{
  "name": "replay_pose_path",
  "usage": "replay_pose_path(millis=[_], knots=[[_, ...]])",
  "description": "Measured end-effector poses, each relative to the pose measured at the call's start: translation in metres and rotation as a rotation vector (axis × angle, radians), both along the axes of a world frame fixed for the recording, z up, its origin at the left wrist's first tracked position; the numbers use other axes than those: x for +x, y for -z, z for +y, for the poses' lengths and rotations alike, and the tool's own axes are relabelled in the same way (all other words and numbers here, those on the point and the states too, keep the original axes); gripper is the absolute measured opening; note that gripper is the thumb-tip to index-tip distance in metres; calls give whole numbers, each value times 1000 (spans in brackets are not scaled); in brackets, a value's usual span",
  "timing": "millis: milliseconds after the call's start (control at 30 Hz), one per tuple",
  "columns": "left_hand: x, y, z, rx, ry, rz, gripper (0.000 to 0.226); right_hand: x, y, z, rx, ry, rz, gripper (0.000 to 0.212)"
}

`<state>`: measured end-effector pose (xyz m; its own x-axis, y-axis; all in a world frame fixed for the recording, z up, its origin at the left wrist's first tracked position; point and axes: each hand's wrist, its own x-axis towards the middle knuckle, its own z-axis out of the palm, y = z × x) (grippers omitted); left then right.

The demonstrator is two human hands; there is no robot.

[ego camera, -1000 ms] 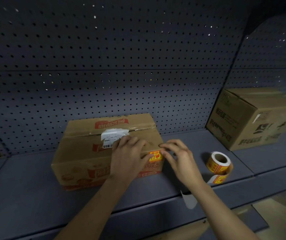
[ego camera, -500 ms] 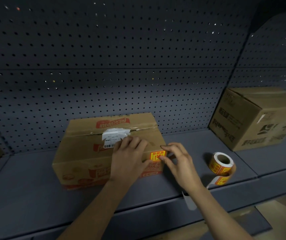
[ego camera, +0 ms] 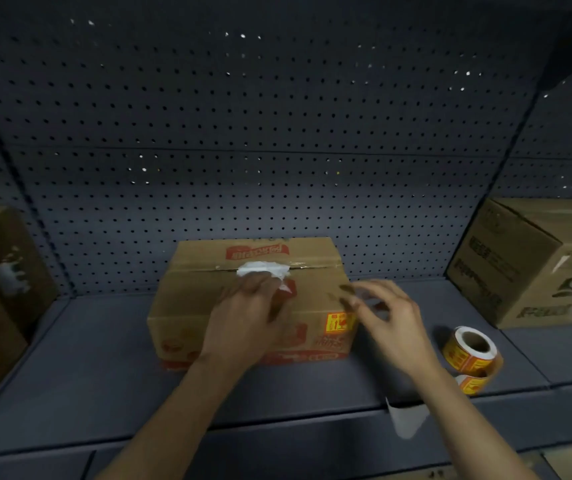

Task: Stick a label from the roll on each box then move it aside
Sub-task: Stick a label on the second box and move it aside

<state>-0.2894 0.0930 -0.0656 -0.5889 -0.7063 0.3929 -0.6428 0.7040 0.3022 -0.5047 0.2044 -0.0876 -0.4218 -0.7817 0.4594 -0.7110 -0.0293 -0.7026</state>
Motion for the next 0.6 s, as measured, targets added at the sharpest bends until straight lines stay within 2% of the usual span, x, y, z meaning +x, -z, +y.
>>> replay_pose_path(millis=[67,200,300,433,600], knots=[[26,-2,-6,4,-93,39,37,0,-15,-16,31,19,2,19],[65,5,-11,-109,-165,52,39,0,-33,-60,280,3,121,44],[73,18,-7,-44,-187,-72,66,4,-36,-90,458,-109,267,50],[69,33,2,-37,-171,-151,81,6,-29,-111,669,-148,439,57],[75,38,4,-48,-165,-184,77,6,-25,-101,711,-128,556,60]])
